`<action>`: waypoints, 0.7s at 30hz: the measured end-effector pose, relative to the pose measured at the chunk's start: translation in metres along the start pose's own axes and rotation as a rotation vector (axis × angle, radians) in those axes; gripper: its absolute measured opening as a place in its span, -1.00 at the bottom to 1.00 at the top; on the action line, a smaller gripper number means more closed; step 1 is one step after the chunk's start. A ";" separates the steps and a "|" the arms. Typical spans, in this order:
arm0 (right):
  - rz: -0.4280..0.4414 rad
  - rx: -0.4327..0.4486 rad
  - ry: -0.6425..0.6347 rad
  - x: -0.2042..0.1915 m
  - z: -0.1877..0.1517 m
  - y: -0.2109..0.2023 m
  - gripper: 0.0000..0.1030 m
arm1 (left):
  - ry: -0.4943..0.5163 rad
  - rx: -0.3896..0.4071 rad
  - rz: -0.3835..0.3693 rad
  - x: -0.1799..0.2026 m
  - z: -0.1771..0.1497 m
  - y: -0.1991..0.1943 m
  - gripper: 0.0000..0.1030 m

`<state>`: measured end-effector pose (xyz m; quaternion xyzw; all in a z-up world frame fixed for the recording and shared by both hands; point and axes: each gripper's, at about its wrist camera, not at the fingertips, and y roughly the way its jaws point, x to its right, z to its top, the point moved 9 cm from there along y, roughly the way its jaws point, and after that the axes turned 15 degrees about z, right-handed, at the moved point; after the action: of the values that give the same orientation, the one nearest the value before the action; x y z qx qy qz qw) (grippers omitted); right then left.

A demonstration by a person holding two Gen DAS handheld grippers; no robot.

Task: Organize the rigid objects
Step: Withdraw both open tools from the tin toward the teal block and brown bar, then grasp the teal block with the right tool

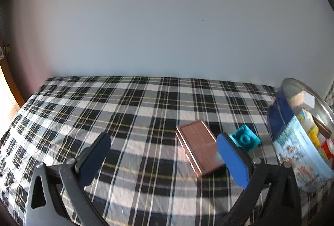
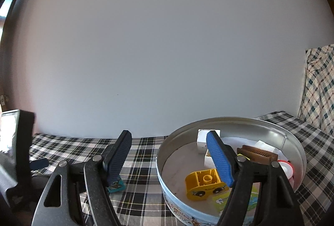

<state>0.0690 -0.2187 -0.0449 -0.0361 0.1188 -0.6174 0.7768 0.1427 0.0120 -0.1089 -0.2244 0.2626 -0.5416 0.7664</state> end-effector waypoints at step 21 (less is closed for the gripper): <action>0.062 -0.037 0.034 0.002 -0.005 0.013 0.47 | 0.062 -0.229 -0.080 0.006 0.001 0.062 1.00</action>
<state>0.0803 -0.2170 -0.0529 -0.0364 0.1445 -0.5910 0.7928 0.1888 0.0258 -0.1478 -0.3036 0.3372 -0.5449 0.7051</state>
